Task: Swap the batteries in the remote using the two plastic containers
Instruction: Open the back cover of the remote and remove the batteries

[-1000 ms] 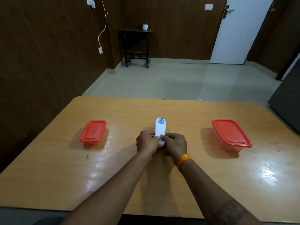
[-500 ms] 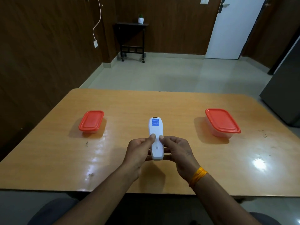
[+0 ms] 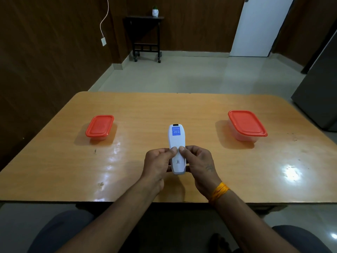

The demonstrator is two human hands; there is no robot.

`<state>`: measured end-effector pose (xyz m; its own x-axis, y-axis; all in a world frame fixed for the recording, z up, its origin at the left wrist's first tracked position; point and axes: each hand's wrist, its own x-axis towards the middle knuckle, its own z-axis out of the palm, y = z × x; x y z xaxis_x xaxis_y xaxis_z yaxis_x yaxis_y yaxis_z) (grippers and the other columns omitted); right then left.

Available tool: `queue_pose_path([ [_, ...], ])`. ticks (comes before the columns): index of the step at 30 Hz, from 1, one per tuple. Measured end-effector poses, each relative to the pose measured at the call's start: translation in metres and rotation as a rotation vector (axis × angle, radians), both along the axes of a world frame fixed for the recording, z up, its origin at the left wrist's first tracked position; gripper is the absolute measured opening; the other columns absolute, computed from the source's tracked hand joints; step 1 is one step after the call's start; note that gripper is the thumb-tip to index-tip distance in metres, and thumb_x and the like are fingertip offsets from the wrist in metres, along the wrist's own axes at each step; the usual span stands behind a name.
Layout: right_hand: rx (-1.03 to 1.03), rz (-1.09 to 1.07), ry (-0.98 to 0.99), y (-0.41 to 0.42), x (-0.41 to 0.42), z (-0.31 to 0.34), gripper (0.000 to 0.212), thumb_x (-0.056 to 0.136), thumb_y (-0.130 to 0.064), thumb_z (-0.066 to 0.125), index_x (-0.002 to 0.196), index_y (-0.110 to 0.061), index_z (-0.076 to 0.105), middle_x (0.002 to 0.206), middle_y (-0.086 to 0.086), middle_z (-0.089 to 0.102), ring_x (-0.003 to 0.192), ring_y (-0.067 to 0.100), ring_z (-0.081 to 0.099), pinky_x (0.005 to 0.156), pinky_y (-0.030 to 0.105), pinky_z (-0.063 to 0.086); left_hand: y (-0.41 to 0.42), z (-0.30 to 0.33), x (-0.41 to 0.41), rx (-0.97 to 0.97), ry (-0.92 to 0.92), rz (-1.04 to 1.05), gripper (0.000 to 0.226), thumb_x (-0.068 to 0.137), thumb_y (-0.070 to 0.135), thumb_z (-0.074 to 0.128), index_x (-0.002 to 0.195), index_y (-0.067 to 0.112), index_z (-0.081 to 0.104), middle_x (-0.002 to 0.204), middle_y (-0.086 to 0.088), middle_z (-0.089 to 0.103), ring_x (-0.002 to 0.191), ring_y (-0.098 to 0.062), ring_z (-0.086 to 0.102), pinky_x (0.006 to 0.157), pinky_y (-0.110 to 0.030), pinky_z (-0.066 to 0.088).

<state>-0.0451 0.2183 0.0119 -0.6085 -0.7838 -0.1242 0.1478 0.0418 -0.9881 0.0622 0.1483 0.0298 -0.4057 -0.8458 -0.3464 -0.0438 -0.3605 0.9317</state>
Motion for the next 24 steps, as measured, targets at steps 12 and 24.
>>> queue_pose_path([
  [12, 0.012, 0.067, 0.025, -0.004, -0.005, -0.001, 0.025, 0.098, -0.031, 0.07, 0.109, -0.011, 0.078, 0.098, 0.007, 0.081, 0.091, 0.025, 0.078, 0.073, 0.038, 0.063, -0.015, -0.002, 0.007, 0.093, 0.097, 0.023, 0.021, 0.096, 0.025, 0.073, 0.108, 0.01, 0.076, 0.097, -0.013, 0.081, 0.084, -0.03, 0.08, 0.066, -0.035, 0.062],
  [24, 0.264, -0.093, 0.916, -0.009, 0.014, -0.02, 0.053, 0.075, -0.054, 0.081, 0.114, -0.021, 0.068, 0.102, -0.009, 0.066, 0.082, 0.01, 0.06, 0.06, 0.017, 0.038, -0.031, -0.012, 0.002, 0.081, 0.033, 0.112, 0.021, 0.091, 0.019, 0.078, 0.104, 0.002, 0.076, 0.097, -0.013, 0.082, 0.083, -0.03, 0.08, 0.049, -0.027, 0.055],
])
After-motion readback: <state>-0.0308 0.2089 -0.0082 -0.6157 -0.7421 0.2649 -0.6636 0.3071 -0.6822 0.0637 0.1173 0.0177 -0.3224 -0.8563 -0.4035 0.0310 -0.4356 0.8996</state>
